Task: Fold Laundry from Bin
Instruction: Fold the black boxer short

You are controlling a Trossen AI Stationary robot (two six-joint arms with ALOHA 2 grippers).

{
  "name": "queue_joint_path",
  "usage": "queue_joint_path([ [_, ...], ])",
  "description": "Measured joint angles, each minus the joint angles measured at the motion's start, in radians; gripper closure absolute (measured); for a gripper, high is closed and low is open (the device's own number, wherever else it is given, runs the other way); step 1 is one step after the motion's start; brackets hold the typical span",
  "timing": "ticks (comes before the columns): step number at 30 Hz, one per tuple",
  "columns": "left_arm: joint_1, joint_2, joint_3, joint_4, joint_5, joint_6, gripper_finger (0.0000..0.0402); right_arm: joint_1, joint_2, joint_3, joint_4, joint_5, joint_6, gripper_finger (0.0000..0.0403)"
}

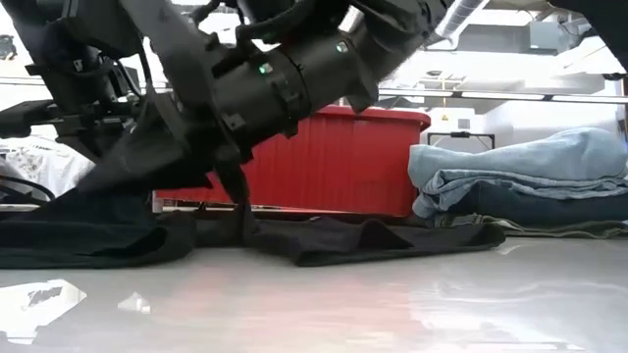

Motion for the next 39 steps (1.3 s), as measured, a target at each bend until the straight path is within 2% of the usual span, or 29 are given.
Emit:
queue_joint_path([
  [3,0.000,0.000,0.000,0.006,0.002,-0.004,0.0399,0.004,0.001,0.051,-0.125,0.014,-0.069,0.0388],
  [5,0.000,0.000,0.000,0.008,0.006,-0.003,0.0399,0.014,0.004,0.061,-0.138,0.014,-0.086,0.0388],
  [9,0.000,0.000,0.000,0.008,0.006,0.016,0.0399,0.040,0.007,0.061,-0.247,0.020,-0.099,0.0388],
  [13,0.000,0.000,0.000,0.010,0.006,0.024,0.0399,0.059,0.002,0.063,-0.406,0.080,-0.103,0.0388],
  [16,0.000,0.000,0.000,0.012,0.007,0.049,0.0399,0.065,-0.001,0.065,-0.459,0.093,-0.106,0.0388],
  [25,0.000,0.000,0.000,-0.011,0.069,0.173,0.0399,0.110,-0.001,0.065,-0.537,0.096,-0.031,0.0386],
  [39,0.000,0.000,0.000,0.037,0.083,0.143,0.0399,0.138,-0.018,0.059,-0.580,0.088,-0.011,0.0381],
])
